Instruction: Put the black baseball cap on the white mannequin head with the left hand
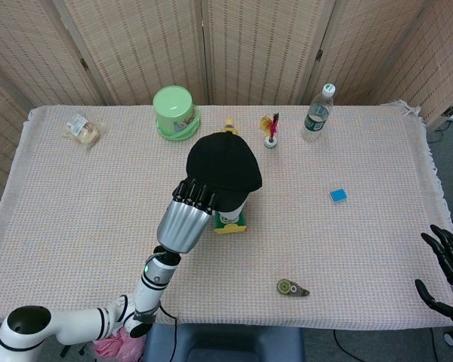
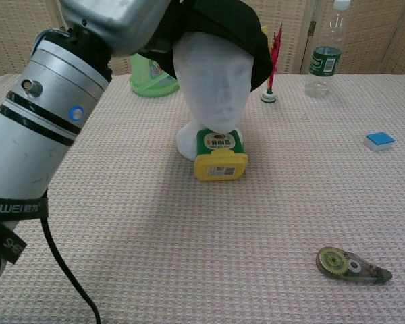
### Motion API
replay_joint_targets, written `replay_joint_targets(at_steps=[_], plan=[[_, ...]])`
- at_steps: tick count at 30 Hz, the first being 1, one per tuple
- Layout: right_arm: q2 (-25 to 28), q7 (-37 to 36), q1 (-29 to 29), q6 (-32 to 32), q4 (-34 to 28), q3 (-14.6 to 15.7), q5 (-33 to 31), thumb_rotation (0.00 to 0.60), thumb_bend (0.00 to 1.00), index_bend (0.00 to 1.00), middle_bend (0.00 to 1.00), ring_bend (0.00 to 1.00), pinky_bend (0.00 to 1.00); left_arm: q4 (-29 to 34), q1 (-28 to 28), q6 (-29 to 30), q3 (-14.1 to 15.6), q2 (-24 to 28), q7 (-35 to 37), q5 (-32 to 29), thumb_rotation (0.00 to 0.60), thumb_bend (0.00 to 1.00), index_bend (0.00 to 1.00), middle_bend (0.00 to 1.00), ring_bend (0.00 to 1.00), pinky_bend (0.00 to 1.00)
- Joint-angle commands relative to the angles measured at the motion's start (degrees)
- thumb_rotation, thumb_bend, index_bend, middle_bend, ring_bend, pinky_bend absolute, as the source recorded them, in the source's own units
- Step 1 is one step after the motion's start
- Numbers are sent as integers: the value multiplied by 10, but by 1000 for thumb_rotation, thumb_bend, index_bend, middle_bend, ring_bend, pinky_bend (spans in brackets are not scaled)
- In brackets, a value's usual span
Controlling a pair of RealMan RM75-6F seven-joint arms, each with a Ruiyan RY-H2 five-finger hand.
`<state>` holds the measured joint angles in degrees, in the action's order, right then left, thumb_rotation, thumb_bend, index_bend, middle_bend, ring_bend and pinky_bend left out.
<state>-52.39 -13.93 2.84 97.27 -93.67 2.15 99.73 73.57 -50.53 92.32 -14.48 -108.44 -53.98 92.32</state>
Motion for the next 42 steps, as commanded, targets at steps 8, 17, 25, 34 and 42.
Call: replay_joint_targets(at_steps=[8,17,25,34,42], plan=[[0,-2,2,4,1,1,2,600,330,0,0,0,0,-12,26,0,21,-27,-14,15,600,464,571,612,464,558],[1,-7,2,5,3,-1,-1,600,329,0,0,0,0,-12,45,-6,22,-42,-33,17,600,461,401,535,425,541],[0,-6,2,6,3,-2,-1,600,329,0,0,0,0,12,67,-17,32,-41,-50,18,600,461,298,477,358,513],[-1,-6,3,8,4,-2,0,600,336,0,0,0,0,41,92,-20,29,-34,-74,14,600,461,274,455,334,512],[-2,-6,2,8,5,-3,0,600,340,0,0,0,0,95,132,-23,37,-19,-110,-13,600,458,186,340,246,441]])
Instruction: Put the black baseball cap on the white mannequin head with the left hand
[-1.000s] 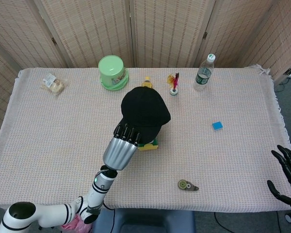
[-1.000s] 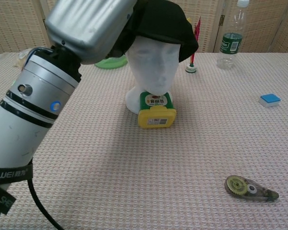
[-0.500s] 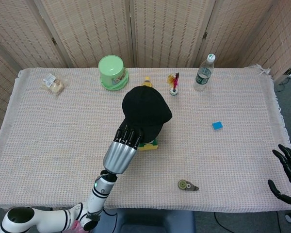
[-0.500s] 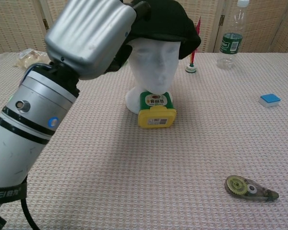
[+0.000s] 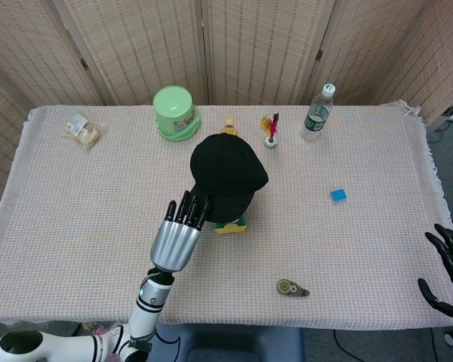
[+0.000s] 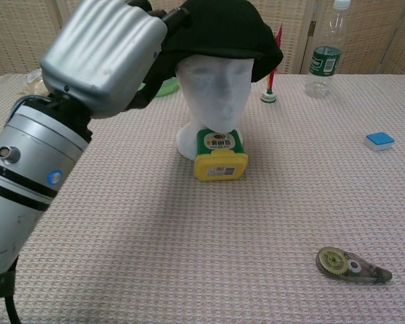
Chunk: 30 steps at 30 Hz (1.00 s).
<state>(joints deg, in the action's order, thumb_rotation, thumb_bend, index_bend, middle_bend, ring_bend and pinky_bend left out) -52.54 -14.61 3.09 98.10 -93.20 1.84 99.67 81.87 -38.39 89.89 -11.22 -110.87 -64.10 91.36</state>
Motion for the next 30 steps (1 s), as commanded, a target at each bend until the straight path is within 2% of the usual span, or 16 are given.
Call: replay_joint_targets(at_steps=[1,6,13,24,28,30], plan=[[0,1,0,0,0,1,2,600,340,0,0,0,0,17,15,3,7,7,-12,-3,600,458,181,332,241,436],[-1,3,1,3,0,1,5,600,341,0,0,0,0,32,32,4,5,13,-18,-13,600,458,139,251,192,408],[-3,6,3,7,0,2,7,600,343,0,0,0,0,37,54,4,7,26,10,-24,600,458,128,244,189,390],[-6,15,1,1,-4,-3,-2,600,343,0,0,0,0,-19,97,9,-23,50,108,-85,600,446,122,233,181,365],[-6,20,0,-3,-6,-2,-2,600,343,0,0,0,0,-23,106,-3,-31,83,151,-99,600,405,118,223,175,333],[-6,21,0,-3,-7,-3,-4,600,343,0,0,0,0,-15,116,-16,-38,105,197,-120,600,396,118,215,169,324]])
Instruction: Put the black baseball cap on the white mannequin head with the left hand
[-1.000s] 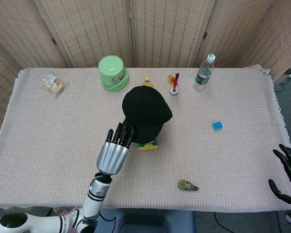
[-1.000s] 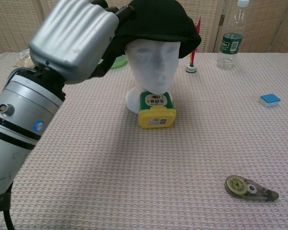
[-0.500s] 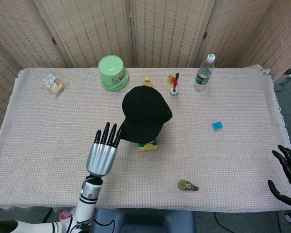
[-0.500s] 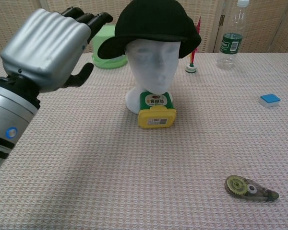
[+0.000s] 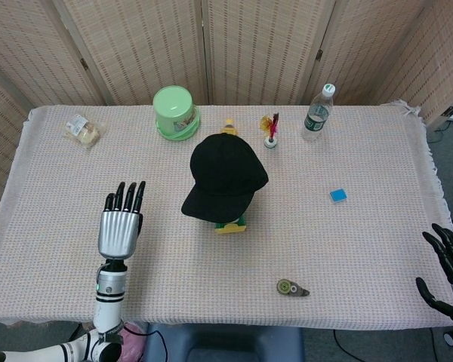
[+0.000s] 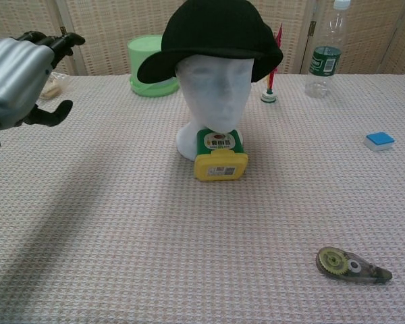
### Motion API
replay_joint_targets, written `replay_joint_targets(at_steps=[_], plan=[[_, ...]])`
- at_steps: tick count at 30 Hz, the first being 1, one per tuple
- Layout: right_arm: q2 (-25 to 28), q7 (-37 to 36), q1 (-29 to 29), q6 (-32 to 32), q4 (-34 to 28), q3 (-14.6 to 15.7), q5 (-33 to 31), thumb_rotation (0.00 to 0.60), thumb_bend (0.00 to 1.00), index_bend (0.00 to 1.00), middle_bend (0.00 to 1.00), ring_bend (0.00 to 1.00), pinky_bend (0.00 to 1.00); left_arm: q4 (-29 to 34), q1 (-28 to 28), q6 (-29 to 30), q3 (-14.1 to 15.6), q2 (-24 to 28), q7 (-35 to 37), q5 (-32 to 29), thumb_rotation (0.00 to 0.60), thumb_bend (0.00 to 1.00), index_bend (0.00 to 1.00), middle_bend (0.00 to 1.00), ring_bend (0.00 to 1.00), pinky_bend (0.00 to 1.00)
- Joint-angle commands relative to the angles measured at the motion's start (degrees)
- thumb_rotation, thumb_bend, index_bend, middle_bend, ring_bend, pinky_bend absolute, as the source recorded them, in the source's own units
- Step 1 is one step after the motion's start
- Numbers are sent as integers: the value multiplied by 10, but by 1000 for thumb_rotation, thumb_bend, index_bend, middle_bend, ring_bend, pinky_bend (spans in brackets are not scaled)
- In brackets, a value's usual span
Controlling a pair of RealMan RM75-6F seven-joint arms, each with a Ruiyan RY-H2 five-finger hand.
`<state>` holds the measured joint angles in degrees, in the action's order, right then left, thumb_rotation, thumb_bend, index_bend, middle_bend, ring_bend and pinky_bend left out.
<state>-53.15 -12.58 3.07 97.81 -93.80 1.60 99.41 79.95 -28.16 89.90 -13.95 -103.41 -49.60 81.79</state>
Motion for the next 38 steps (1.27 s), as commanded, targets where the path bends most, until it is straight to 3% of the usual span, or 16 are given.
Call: replay_joint_targets(at_steps=[1,8,13,19,23,27,34,38], plan=[[0,1,0,-1,-1,-1,-2,600,343,0,0,0,0,14,20,-27,-16,46,84,-38,600,393,118,213,168,322],[-3,18,-6,-19,-9,-1,-9,600,345,0,0,0,0,82,49,-96,-34,157,283,-83,600,380,118,211,127,281],[-7,35,-11,-34,-17,-2,-14,600,346,0,0,0,0,114,69,-153,-25,247,415,-88,600,380,110,188,119,272],[-14,68,-21,-62,-28,-2,-23,600,348,0,0,0,0,114,98,-208,30,341,519,-59,600,380,89,149,112,258],[-18,85,-27,-79,-34,-2,-30,600,348,0,0,0,0,119,119,-209,62,376,563,-34,600,380,71,126,110,255],[-20,96,-28,-85,-38,-2,-35,600,349,0,0,0,0,113,149,-171,88,386,590,-3,600,380,68,118,92,223],[-27,115,-37,-102,-44,-9,-52,600,349,0,0,0,0,104,202,-75,109,362,470,9,600,380,50,115,89,203],[-32,128,-47,-121,-47,-11,-60,600,349,0,0,0,0,108,217,-57,116,357,459,12,600,380,42,108,81,202]])
